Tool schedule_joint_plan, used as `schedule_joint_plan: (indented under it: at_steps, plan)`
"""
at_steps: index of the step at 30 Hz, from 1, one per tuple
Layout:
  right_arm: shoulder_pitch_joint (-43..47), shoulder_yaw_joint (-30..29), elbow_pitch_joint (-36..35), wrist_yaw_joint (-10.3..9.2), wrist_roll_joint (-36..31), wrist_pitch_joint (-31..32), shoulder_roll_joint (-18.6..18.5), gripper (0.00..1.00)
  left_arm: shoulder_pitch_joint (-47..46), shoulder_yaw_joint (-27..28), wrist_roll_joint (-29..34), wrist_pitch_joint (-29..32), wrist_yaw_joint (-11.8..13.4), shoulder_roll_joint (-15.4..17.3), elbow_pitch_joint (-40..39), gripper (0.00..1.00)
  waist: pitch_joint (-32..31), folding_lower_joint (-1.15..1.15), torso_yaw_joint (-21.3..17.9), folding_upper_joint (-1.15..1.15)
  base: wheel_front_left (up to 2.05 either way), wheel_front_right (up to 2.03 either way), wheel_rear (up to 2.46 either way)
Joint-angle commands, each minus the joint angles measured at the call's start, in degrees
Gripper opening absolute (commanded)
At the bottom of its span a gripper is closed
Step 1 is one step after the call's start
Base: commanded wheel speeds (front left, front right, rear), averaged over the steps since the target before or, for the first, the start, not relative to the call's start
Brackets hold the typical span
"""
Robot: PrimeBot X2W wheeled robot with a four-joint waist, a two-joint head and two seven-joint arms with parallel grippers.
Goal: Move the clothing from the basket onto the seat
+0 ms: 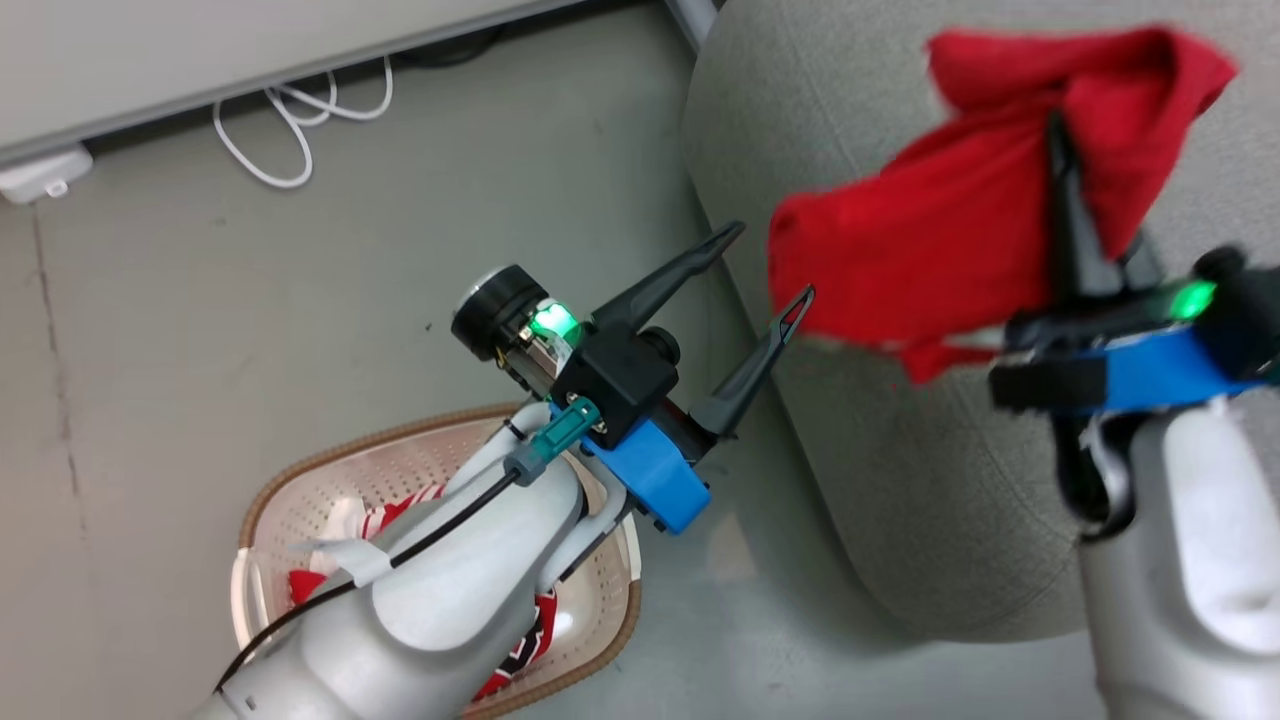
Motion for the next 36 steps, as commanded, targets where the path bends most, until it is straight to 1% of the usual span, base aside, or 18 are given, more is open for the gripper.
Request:
schedule_joint_plan:
  at_steps: [1,3,8,12,16,22,26,28,36]
  plan:
    - [-3.13,-1.42,-0.82,0.03,-0.70,-0.20,-0.10,0.00,-1.20,0.50,0.58,-0.28,0.23,0.73,-0.68,1.00,2.69,0.00,0.45,0.00,0.00,0.00,0.00]
    - [-6.62,-3.66,-1.45,0.03,-1.62,-0.20,-0.54,0.00,-1.96,0.82,1.16,-0.28,0.33,1.36,-1.60,1.00,4.98,0.00,0.84,0.00,0.00,0.00,0.00]
    - [-15.03,-10.08,-2.77,0.03,-2.57,-0.20,-3.34,0.00,-3.77,1.50,2.66,-0.27,0.41,2.94,-3.42,1.00,10.76,0.00,1.91,0.00,0.00,0.00,0.00]
    - [-21.49,-15.19,-3.11,0.02,-2.63,-0.20,-7.13,0.00,-5.30,1.84,3.44,-0.25,0.52,3.98,-4.44,1.00,15.17,0.00,2.57,0.00,0.00,0.00,0.00]
    - [-25.91,-19.79,-2.88,0.03,-2.96,-0.20,-10.48,0.00,-6.45,1.95,3.99,-0.11,0.67,4.73,-5.26,1.00,18.90,0.00,3.01,0.00,0.00,0.00,0.00]
    - [-29.08,-25.29,0.24,0.03,-2.45,-0.20,-15.71,0.00,-7.68,2.16,4.69,-0.07,0.95,5.62,-6.28,1.00,22.75,0.00,3.55,0.00,0.00,0.00,0.00]
    - [-28.34,-27.39,5.41,0.03,-1.84,-0.20,-17.99,0.00,-7.98,2.03,4.97,-0.11,1.04,5.76,-6.76,1.00,24.02,0.00,3.84,0.00,0.00,0.00,0.00]
    - [-27.98,-27.45,8.06,0.03,-2.04,-0.20,-18.35,0.00,-8.07,2.01,4.91,-0.13,1.05,6.06,-6.95,1.00,24.50,0.00,3.90,0.00,0.00,0.00,0.00]
    - [-27.43,-28.21,18.11,0.03,-3.03,-0.19,-17.34,0.00,-8.37,2.07,4.77,-0.16,1.34,6.55,-7.47,1.00,25.52,0.00,4.09,0.00,0.00,0.00,0.00]
